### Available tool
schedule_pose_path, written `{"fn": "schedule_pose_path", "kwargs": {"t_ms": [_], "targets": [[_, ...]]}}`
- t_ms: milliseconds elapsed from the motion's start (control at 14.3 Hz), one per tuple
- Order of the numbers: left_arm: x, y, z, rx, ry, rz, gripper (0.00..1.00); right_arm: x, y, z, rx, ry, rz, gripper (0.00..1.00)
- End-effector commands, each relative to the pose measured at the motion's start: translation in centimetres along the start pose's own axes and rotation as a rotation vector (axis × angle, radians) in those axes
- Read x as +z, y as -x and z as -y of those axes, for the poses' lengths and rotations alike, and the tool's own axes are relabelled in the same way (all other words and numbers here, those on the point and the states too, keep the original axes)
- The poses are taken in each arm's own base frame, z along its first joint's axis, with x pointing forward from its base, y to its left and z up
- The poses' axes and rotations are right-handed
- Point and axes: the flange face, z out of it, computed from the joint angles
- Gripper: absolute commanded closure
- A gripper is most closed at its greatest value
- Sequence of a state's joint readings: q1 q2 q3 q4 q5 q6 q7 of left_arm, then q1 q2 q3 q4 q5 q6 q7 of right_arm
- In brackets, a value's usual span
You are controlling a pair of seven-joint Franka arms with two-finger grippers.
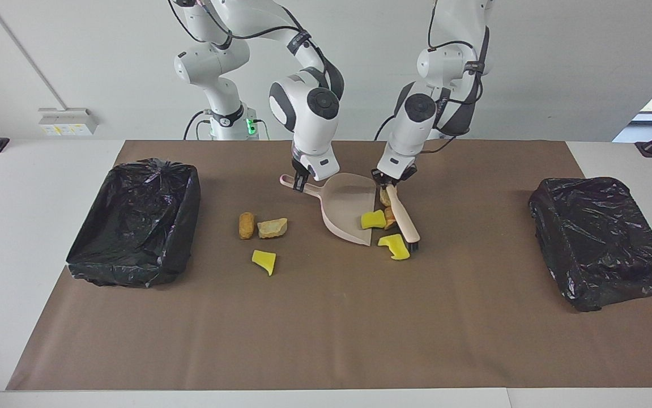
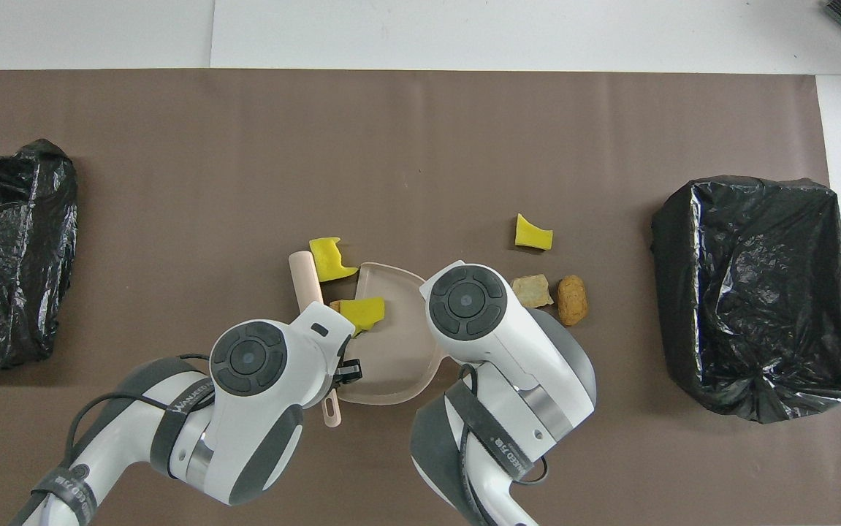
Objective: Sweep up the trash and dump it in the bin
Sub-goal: 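Sweep the sponge and bread scraps into the dustpan with the left gripper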
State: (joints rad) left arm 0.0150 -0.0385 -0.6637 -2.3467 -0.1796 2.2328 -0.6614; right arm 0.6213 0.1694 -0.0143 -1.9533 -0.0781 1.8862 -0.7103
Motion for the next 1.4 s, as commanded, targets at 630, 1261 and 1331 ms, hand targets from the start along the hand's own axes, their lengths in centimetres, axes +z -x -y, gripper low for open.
{"fn": "schedule_pose_path", "kwargs": {"t_ms": [630,1261,1331], "targets": [[-6.8,1.5,-2.9,0.079,-0.006,0.226,1.0,0.4,0.5,0.1,0.028,0.01,0.006,1.0],[-5.8,3.0,7.7,0.004,-0.1,0.295,1.0,1.6,1.2,-0.1,-0.047,-0.005,-0.004,1.0],[-5.4,3.7,8.4,-0.019,-0.103,0.269,1.0,1.6,1.2,-0.1,-0.061,-0.005,-0.004,1.0]]}}
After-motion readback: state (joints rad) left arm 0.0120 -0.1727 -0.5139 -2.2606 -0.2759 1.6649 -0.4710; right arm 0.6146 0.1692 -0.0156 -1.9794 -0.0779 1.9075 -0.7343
